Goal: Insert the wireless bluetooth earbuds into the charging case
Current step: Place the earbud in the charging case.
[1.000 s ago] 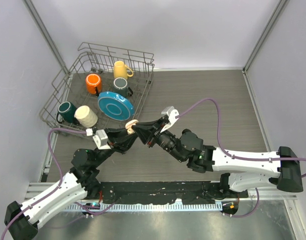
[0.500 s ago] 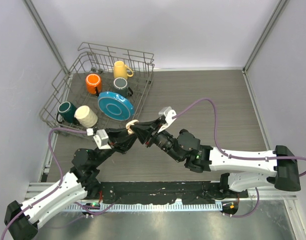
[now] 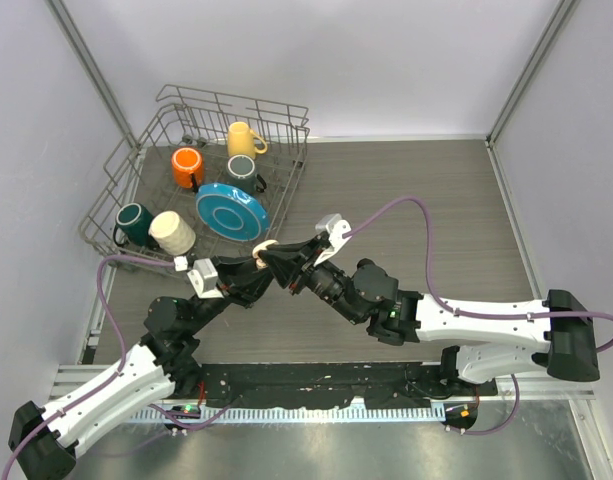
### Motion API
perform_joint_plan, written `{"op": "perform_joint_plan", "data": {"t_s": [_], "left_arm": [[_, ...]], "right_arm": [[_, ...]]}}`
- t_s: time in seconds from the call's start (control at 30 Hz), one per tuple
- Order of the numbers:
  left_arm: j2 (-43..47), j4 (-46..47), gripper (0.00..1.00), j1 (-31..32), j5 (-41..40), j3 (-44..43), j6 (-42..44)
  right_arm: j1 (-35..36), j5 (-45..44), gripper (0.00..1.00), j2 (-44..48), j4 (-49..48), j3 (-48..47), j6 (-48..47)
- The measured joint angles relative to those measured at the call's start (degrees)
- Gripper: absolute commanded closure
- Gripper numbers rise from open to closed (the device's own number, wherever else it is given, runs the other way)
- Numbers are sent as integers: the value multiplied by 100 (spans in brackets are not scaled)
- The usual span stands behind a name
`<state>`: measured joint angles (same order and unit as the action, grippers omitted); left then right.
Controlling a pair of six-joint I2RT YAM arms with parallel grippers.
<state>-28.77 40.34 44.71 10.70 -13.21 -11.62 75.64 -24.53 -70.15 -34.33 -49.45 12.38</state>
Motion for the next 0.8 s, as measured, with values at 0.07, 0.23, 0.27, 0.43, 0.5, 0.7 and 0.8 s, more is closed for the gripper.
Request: {"op": "perform_joint_plan", "data": {"t_s": [0.07,0.23,0.27,0.43,0.5,0.7,0.8], "left_arm": [[0,-7,100,0,0,0,0],[17,-7,100,0,-9,22,0],[31,-11,100,0,-15,39,0],[125,-31,100,0,-72,129,2],[146,-31,100,0,-105,144,2],[168,-33,100,0,-129,149,2],[208,-42,100,0,-129,173,0]], "right_arm": [[0,7,99,0,4,0,2],[0,35,99,4,61,0,2],[0,52,99,7,105,0,2],[0,136,99,57,459,-35,0],[7,162,99,70,616,-76,-2],[22,195,91,129,769,-83,-2],[28,197,86,136,822,-90,-2]]}}
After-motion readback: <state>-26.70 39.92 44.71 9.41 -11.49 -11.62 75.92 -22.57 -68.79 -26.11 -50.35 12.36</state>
